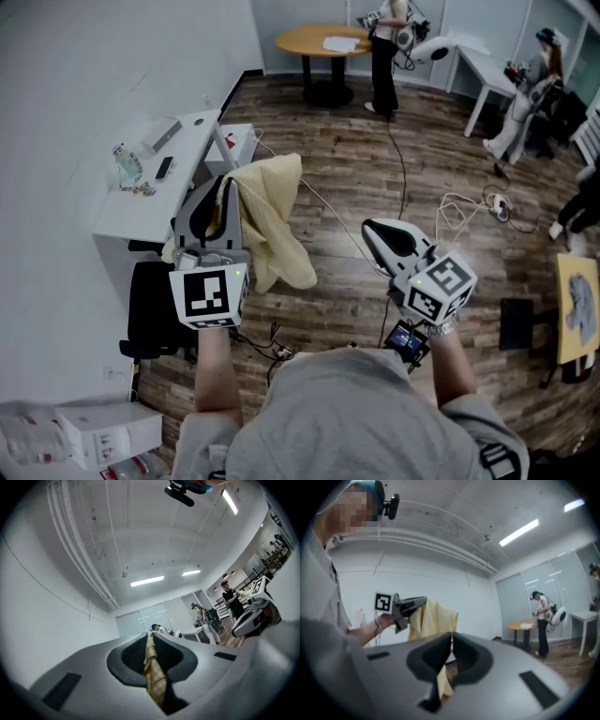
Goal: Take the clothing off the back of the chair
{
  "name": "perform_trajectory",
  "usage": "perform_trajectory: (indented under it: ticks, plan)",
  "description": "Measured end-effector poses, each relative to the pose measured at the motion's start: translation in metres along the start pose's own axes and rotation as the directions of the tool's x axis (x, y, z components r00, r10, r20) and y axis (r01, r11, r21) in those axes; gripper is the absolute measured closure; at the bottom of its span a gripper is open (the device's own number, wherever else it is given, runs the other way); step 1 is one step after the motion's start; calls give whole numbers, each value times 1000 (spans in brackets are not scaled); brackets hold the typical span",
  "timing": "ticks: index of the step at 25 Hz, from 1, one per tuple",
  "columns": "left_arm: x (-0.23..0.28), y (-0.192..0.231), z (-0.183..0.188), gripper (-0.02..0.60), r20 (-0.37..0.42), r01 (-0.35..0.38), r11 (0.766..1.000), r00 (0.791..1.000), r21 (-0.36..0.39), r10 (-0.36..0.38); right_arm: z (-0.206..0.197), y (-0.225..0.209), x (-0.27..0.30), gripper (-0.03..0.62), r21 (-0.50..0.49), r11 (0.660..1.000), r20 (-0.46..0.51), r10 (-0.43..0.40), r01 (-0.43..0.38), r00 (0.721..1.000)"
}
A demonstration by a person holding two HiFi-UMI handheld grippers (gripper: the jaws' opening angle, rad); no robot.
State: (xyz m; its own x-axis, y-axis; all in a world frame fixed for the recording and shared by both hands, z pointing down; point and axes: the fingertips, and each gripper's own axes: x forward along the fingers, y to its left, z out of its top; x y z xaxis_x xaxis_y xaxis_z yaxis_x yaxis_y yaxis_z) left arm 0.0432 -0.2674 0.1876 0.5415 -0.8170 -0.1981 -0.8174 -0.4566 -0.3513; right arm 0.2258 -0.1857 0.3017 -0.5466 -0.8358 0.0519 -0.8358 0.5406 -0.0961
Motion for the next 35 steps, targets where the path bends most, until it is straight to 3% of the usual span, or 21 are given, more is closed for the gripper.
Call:
perform_trajectory:
  ticks: [26, 35]
  plan:
    - [18, -80, 4, 518, 13, 93, 994, 996, -50, -92, -16, -37, -53, 559, 36, 997, -5, -66, 66, 998]
    - [30, -113, -3, 518, 19, 133, 985, 991, -105, -132, -22, -58, -81, 559, 43, 994, -13, -103, 104, 995]
